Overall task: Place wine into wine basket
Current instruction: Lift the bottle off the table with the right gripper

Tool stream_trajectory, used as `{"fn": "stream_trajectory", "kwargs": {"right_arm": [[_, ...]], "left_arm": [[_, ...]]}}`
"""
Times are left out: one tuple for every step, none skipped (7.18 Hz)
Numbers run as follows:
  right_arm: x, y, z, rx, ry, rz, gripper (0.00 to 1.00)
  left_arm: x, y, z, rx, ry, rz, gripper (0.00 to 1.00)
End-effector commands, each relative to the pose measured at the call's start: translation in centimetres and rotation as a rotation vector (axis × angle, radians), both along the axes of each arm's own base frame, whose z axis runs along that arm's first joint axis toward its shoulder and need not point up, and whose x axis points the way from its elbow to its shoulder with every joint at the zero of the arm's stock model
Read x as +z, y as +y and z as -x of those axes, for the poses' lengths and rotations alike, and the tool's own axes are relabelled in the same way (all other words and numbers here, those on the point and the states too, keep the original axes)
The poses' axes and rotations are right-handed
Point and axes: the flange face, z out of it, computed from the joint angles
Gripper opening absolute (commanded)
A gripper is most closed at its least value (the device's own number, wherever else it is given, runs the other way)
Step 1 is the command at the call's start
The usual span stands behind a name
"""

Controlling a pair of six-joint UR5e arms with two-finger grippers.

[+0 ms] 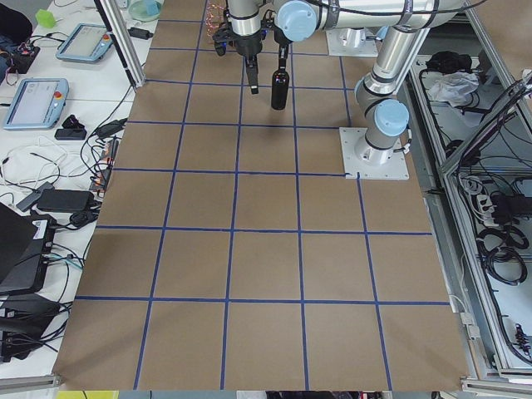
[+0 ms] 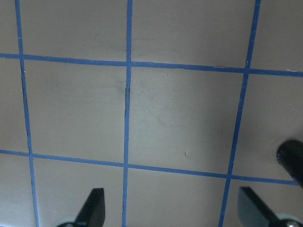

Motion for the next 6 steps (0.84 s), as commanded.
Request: {"fn": "stream_trajectory", "kwargs": {"right_arm": [[3.4,-0.1,2.1,-0.022,-0.007,0.030,0.11],[4.7,0.1,3.4,-0.038,0.004,0.028,0.08],[6.6,-0.9,6.5,-0.055,0.015,0.032,0.07],[9.2,-1.8,10.7,-0.057,0.017,0.033,0.05],[11.4,-2.3,15.8,-0.003,0.067,0.016,0.03],[13.9,-2.9,20.9,0.001,0.075,0.038,0.03]], "left_arm": [[-0.1,0.0,0.0,0.000,0.001,-0.002,1.00],[-0.2,0.1,0.0,0.000,0.001,-0.005,1.00],[-0.2,0.1,0.0,0.000,0.001,-0.003,1.00],[-0.2,0.0,0.5,0.005,0.012,0.000,1.00],[-0.7,-0.2,1.5,0.012,0.065,0.005,1.00],[-1.6,-0.3,2.3,0.025,0.118,0.005,1.00]]}}
